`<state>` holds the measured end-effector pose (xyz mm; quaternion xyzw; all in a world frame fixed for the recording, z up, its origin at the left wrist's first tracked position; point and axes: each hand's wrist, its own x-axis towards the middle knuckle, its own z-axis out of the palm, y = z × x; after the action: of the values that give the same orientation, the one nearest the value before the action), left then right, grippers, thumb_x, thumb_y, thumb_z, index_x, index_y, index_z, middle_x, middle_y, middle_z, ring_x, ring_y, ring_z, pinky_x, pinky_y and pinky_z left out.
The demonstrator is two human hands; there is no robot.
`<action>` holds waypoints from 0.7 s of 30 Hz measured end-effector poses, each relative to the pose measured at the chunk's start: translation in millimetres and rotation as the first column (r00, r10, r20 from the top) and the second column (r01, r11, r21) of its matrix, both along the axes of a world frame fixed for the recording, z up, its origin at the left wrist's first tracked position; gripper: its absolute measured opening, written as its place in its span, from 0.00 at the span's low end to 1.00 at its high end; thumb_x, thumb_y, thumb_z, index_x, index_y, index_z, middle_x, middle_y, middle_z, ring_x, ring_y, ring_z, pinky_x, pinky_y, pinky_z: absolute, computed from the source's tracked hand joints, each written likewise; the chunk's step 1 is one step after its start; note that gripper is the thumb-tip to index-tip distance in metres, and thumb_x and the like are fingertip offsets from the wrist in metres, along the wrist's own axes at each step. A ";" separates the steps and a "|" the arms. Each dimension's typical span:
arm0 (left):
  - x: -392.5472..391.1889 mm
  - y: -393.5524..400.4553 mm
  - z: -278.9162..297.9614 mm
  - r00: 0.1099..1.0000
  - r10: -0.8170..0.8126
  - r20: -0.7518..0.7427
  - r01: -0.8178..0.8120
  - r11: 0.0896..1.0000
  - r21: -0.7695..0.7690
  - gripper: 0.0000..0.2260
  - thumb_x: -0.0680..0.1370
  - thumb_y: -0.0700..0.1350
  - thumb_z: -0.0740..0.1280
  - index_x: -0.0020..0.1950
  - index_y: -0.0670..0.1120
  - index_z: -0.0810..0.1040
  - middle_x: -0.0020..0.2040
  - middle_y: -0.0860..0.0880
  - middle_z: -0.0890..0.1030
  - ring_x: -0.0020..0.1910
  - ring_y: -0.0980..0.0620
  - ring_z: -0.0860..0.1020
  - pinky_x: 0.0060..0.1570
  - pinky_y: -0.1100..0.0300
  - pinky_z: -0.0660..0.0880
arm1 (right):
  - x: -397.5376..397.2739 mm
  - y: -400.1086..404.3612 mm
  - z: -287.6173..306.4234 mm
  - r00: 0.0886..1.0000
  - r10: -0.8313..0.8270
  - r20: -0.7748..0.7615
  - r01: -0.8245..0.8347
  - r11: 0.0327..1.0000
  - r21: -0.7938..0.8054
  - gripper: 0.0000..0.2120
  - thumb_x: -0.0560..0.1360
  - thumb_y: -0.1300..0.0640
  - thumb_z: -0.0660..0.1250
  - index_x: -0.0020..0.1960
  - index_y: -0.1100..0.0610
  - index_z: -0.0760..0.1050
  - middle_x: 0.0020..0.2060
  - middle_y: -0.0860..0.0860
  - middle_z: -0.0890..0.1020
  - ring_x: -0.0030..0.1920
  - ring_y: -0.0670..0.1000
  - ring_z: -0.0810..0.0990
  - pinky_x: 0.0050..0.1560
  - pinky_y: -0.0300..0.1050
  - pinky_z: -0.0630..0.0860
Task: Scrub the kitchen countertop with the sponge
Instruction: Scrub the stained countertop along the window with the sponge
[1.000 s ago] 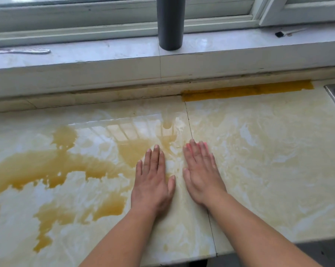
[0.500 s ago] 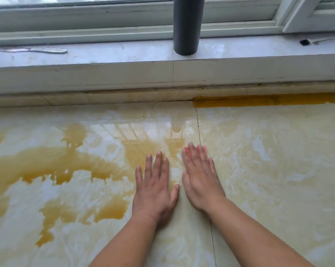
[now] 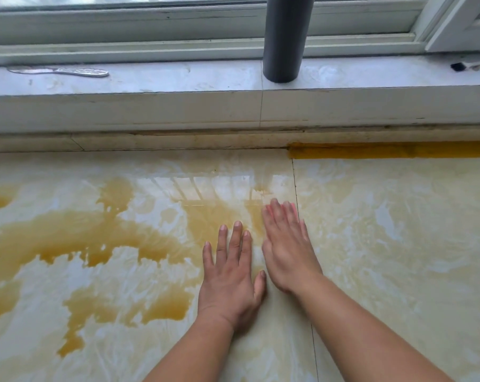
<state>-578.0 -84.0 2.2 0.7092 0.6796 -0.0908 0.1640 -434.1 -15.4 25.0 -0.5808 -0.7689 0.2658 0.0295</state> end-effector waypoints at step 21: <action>0.3 1.1 -0.5 0.999 0.012 0.043 -0.011 1.000 -0.013 0.35 0.81 0.64 0.38 0.82 0.48 0.30 0.79 0.48 0.22 0.78 0.44 0.21 0.78 0.35 0.34 | -1.5 -50.5 -5.5 0.988 -0.149 -0.042 0.147 0.989 -0.034 0.33 0.81 0.51 0.47 0.83 0.43 0.39 0.79 0.37 0.30 0.76 0.42 0.24 0.76 0.47 0.29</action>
<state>-577.7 -82.9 1.8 0.7061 0.6793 -0.0790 0.1837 -435.6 -65.9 19.4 -0.6306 -0.7186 0.2875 0.0571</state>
